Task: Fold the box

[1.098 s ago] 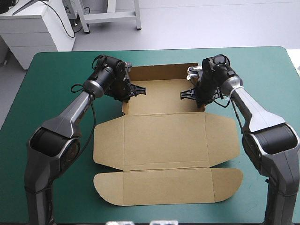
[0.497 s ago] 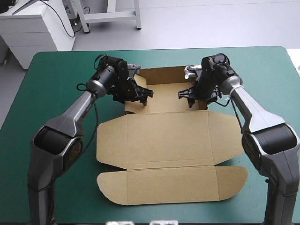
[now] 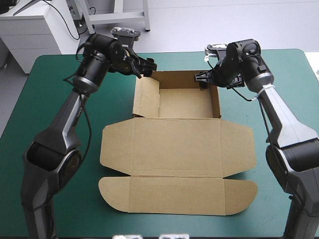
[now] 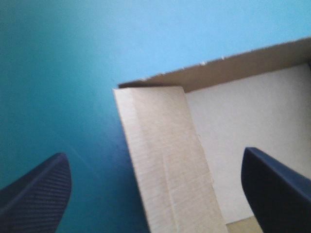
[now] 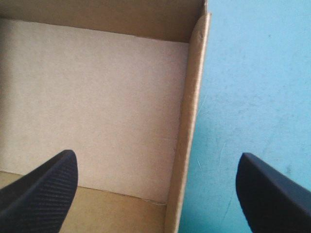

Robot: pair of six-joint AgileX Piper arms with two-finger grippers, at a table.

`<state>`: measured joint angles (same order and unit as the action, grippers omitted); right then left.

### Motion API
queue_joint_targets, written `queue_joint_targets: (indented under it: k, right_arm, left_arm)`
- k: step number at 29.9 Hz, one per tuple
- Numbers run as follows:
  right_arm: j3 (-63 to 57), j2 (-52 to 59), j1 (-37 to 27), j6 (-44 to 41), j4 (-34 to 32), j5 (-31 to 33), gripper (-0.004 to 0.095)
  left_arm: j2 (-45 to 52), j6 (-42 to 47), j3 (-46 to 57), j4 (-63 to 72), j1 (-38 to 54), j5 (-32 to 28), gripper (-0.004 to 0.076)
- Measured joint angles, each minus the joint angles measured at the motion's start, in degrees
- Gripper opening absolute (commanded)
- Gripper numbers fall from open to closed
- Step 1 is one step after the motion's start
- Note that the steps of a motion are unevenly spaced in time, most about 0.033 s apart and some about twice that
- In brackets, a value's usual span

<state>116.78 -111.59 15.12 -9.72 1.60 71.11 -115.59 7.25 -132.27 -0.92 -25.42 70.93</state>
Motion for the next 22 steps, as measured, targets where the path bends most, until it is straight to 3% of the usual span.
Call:
queue_joint_targets:
  k: [2, 4, 6, 8, 10, 16, 22]
  right_arm:
    - [0.0, 2.4, 0.0, 0.0, -0.1, 0.1, 0.0815]
    - [-0.2, 4.6, 0.0, 0.0, -0.1, 0.1, 0.0815]
    - [-1.8, 6.8, 0.0, 0.0, -0.1, 0.1, 0.0815]
    - [-5.0, 8.5, 0.0, 0.2, -0.1, 0.1, 0.0815]
    - [-8.6, 9.6, 0.0, 0.4, -0.1, 0.1, 0.0815]
    - [-19.0, 9.5, 0.0, 0.9, -0.1, -3.8, 0.0814]
    - [-21.2, 8.3, 0.0, 0.9, 0.5, -7.9, 0.0814]
  left_arm:
    - [3.5, -0.3, -0.2, -2.4, 0.0, 0.0, 0.0661]
    - [6.8, -0.4, -0.3, -2.6, 0.0, 0.1, 0.0589]
    - [10.5, -1.2, -0.1, -1.7, 0.1, 0.1, 0.0415]
    - [13.9, -1.9, 1.8, -0.5, 0.1, 0.1, 0.0176]
    - [18.0, -2.4, 5.7, 0.2, 0.0, 0.1, -0.0013]
    - [30.4, -3.9, 27.2, -0.6, 0.0, 0.1, -0.0008]
    - [44.9, -3.6, 51.3, -1.9, 0.0, -0.9, -0.0008]
